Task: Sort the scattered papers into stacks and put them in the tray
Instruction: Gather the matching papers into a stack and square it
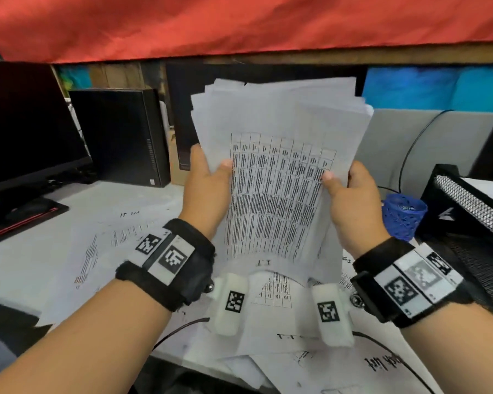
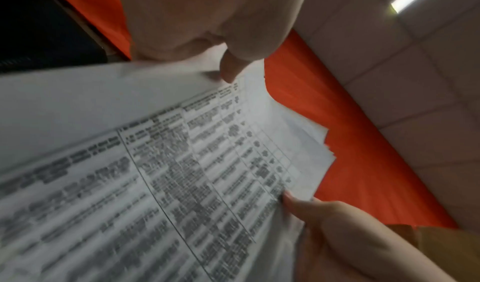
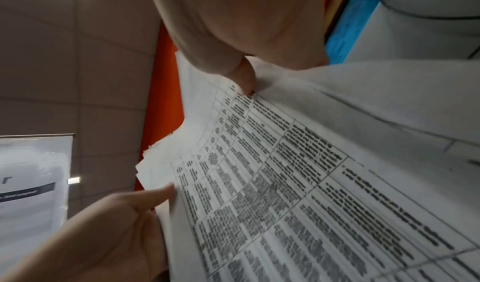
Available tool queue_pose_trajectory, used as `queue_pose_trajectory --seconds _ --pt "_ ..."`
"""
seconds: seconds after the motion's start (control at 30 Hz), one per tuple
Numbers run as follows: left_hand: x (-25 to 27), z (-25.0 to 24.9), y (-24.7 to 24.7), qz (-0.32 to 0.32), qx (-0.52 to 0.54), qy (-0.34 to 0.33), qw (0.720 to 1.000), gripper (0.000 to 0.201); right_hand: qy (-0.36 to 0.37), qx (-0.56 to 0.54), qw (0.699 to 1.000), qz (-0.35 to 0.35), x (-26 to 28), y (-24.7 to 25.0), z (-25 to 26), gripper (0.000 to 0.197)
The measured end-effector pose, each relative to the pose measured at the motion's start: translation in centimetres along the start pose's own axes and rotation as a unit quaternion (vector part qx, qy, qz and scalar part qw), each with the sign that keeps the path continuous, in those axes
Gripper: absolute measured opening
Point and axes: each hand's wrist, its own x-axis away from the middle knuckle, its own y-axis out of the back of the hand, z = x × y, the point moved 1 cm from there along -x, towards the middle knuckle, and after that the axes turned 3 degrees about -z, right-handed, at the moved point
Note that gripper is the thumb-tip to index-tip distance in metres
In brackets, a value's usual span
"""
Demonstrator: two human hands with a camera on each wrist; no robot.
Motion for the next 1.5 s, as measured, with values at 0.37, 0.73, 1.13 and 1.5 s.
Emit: queue_pose_trajectory --seconds 0.37,0.73,1.13,1.5 --pt "0.0 2.3 0.0 -0.001 0.005 0.064 0.998 0.059 0.061 -0.052 0.997 -0.008 -2.6 0.2 3.5 0.035" --pt "-1.6 4.5 1.0 0.024 0.029 0.130 0.991 0.031 0.190 0.113 0.975 -0.026 -7.0 -1.1 5.2 0.012" --pt "-2.1 6.3 0.6 0.026 -0.001 0.136 0.990 0.020 0.173 0.235 0.956 0.034 -7.8 -2.1 3.4 0.033" --pt "-1.8 6.1 1.2 0.006 0.022 0.123 0.992 0.023 -0.107 0.061 0.987 0.107 -3.8 -0.8 -3.4 0.039"
